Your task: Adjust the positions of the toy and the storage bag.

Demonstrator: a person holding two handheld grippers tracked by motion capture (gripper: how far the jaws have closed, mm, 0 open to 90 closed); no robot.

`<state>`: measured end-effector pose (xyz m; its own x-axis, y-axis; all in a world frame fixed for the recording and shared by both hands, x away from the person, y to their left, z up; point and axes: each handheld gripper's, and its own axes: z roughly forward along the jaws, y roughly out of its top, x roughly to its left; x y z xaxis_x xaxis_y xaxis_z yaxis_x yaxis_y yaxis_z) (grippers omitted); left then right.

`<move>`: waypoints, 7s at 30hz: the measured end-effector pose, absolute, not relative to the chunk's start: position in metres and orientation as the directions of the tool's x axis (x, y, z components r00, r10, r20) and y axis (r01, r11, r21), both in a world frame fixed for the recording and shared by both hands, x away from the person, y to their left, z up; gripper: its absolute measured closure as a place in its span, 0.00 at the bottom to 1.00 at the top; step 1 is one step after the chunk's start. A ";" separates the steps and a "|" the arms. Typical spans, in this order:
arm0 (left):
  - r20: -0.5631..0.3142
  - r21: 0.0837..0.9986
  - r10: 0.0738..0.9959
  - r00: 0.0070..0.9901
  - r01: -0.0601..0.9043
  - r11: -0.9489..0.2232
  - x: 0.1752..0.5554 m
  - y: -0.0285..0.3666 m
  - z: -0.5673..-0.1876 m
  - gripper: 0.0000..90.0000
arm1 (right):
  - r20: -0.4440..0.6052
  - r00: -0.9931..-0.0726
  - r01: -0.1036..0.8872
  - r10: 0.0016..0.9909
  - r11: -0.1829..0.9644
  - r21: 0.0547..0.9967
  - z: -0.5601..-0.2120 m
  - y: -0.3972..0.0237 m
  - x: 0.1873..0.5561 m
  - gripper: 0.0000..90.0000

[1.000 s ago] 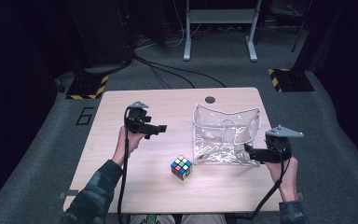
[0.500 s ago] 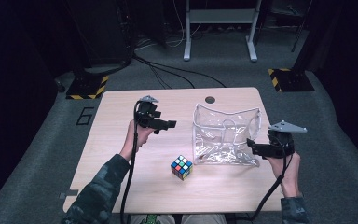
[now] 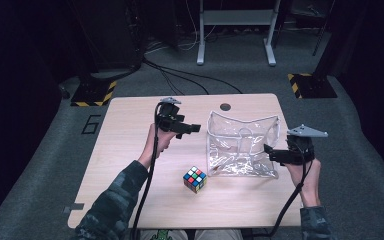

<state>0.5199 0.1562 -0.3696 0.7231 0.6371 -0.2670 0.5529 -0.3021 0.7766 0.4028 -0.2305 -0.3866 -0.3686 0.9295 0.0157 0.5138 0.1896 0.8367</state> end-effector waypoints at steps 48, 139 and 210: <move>-0.079 0.707 0.698 0.712 0.533 -0.464 0.536 0.096 -0.393 0.98 | -0.126 -0.306 0.556 0.944 0.285 0.781 -0.391 -0.221 0.429 0.95; 0.043 0.664 0.819 0.573 0.596 -0.451 0.586 0.246 -0.380 0.63 | -0.137 -0.442 0.561 0.887 0.392 0.729 -0.379 -0.124 0.501 0.76; -0.094 0.729 0.860 0.501 0.623 -0.283 0.431 0.355 -0.468 0.08 | -0.021 -0.485 0.575 0.874 0.337 0.746 -0.472 -0.168 0.396 0.06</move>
<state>0.4315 0.3548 -0.4679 0.5015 0.8601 -0.0940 0.6228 -0.2834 0.7293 0.3962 -0.1680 -0.4718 -0.4848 0.8744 -0.0208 0.5752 0.3367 0.7455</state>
